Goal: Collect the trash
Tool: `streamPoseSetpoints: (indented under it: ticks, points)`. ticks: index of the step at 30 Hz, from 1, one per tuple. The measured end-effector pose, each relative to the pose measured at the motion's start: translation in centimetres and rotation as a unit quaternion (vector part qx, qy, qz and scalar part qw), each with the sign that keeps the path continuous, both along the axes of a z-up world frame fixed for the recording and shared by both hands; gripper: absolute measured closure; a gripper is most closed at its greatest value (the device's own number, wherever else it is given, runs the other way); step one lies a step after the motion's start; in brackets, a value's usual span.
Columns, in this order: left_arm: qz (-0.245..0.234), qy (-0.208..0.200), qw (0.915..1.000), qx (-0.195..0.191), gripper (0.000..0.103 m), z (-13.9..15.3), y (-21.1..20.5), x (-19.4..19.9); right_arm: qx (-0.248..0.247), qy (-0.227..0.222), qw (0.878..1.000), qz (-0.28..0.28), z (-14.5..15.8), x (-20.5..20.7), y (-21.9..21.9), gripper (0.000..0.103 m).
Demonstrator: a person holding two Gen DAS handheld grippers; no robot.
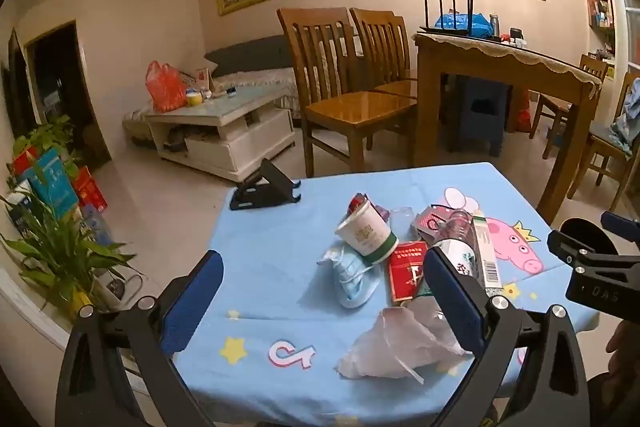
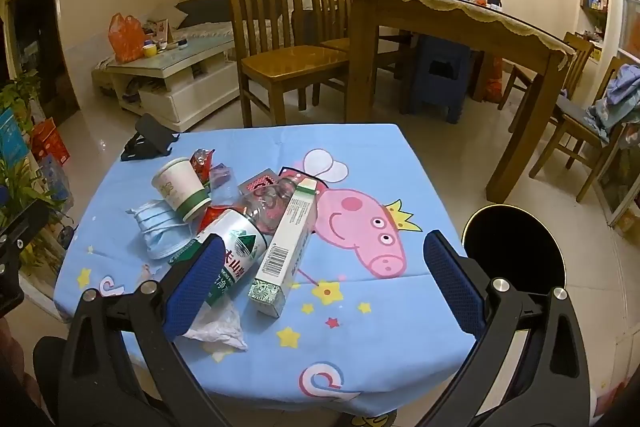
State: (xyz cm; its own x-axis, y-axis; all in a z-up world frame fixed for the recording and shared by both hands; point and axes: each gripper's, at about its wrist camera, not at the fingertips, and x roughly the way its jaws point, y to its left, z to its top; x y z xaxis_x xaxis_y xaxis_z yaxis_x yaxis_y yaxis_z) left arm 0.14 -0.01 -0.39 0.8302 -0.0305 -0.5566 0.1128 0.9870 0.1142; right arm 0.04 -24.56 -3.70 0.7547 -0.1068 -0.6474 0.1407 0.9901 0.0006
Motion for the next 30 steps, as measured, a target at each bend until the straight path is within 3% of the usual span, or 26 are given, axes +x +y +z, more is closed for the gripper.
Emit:
streamPoseSetpoints:
  ticks: [2,8,22,30]
  points:
    - [0.001,0.015,0.9998,-0.014,0.006,-0.2,0.8,0.8,0.002,0.004,1.000,0.000,0.2,-0.4,-0.2,0.005]
    - [0.010,0.012,0.9999,0.002,0.006,-0.7,0.5,0.8,-0.014,0.010,1.000,-0.001,0.2,-0.2,0.1,0.005]
    - [0.011,0.020,0.9997,0.003,0.006,-1.0,0.7,1.1,0.035,-0.036,0.999,0.016,0.7,-1.0,-0.1,0.005]
    - [0.019,0.016,0.9997,0.003,0.006,-1.1,0.9,1.0,0.042,-0.021,0.999,0.020,0.3,-0.6,0.0,0.005]
